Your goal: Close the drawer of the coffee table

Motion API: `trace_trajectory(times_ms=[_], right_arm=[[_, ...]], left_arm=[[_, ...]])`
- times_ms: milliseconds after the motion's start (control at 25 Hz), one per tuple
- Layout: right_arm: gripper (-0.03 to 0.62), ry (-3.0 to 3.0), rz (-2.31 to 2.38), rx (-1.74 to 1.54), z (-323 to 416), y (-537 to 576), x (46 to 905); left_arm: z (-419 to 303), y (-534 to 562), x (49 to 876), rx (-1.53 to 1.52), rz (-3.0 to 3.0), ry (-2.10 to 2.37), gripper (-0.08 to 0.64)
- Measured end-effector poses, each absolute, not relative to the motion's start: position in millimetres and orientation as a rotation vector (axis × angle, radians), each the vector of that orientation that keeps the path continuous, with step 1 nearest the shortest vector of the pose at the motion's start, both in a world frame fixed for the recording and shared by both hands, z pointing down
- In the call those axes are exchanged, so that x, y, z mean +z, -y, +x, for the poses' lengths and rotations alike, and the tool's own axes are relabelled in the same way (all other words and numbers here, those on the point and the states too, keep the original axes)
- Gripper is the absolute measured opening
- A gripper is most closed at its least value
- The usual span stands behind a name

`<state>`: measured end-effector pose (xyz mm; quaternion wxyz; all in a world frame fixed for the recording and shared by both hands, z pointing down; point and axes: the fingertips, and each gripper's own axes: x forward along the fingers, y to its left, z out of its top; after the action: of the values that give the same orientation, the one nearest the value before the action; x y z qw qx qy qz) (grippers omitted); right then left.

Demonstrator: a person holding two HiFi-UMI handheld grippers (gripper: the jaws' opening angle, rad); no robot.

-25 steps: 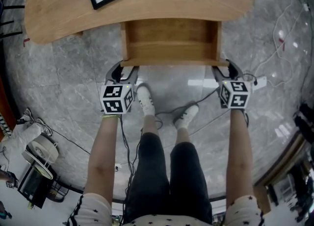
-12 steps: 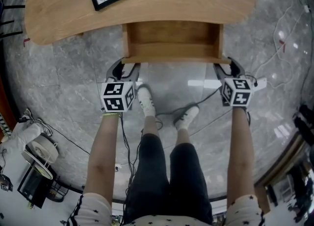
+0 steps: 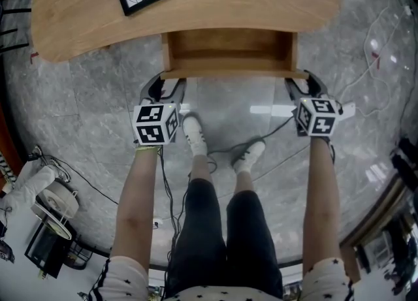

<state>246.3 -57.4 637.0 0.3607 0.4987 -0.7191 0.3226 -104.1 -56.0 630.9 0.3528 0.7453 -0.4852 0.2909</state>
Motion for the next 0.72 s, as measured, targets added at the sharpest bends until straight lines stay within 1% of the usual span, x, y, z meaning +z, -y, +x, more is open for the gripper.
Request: trace_trajectory(times_ms=[720], right_arm=[[0.272, 1.856, 1.31, 0.81, 247.2, 83.2, 635.9]], left_arm=[[-103.2, 80.9, 630.5, 0.726, 1.933, 1.272, 0.238]])
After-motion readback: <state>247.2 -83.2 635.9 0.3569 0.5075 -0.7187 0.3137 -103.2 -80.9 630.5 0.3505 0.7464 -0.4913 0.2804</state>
